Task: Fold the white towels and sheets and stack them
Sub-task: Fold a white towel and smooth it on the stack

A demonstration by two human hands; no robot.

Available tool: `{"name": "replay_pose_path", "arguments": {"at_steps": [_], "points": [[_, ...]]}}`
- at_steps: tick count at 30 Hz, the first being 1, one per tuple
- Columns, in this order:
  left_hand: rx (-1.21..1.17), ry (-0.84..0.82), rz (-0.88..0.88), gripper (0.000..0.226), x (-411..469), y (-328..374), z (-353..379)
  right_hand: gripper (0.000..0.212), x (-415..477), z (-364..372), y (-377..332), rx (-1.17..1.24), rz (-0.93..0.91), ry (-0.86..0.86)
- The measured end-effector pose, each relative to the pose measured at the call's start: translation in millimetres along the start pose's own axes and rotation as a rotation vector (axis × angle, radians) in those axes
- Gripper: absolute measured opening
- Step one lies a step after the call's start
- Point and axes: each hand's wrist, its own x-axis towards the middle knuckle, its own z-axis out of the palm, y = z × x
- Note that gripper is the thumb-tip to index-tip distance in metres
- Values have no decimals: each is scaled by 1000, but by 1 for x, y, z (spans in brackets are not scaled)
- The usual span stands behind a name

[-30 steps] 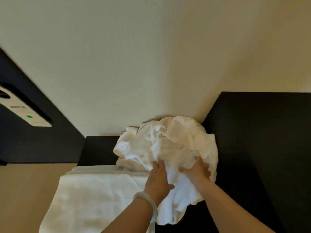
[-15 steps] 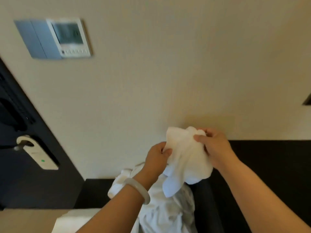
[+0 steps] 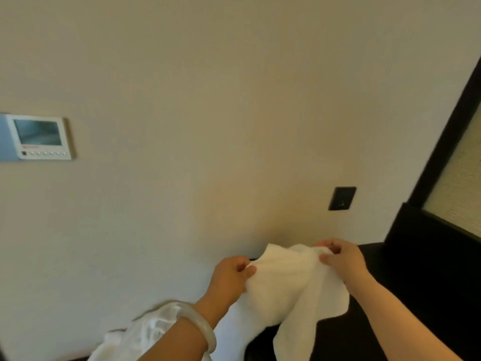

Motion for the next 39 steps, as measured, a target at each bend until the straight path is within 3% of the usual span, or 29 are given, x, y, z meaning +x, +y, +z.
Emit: {"name": "replay_pose_path", "arguments": {"at_steps": [3,6,12,15,18,22,26,29,32,35,39], "points": [[42,50,-93,24,-1,-15,23,23,7,-24,46,68,91,141],[44,93,-135,24,4,-12,32,20,31,-52,67,167,115,167],[-275,78,-206,22,23,32,100,21,123,-117,67,248,-14,220],[-455,25,-346,16,27,49,181,23,163,-142,72,278,-105,50],[-661,42,-534,6,33,53,251,25,169,-141,105,66,-137,-124],[-893,175,-653,11,41,40,309,9,131,-123,179,-71,47,-414],[-1163,251,-658,24,42,26,333,28,93,-122,234,-85,226,-388],[-1343,284,-594,29,47,26,345,40,77,-130,244,155,428,-322],[-1439,312,-538,31,53,37,360,52,70,-137,239,633,550,-465],[-1442,210,-505,28,50,53,377,44,71,-137,222,830,408,-533],[-1308,116,-451,25,42,67,397,27,90,-132,192,780,290,-210]]}}
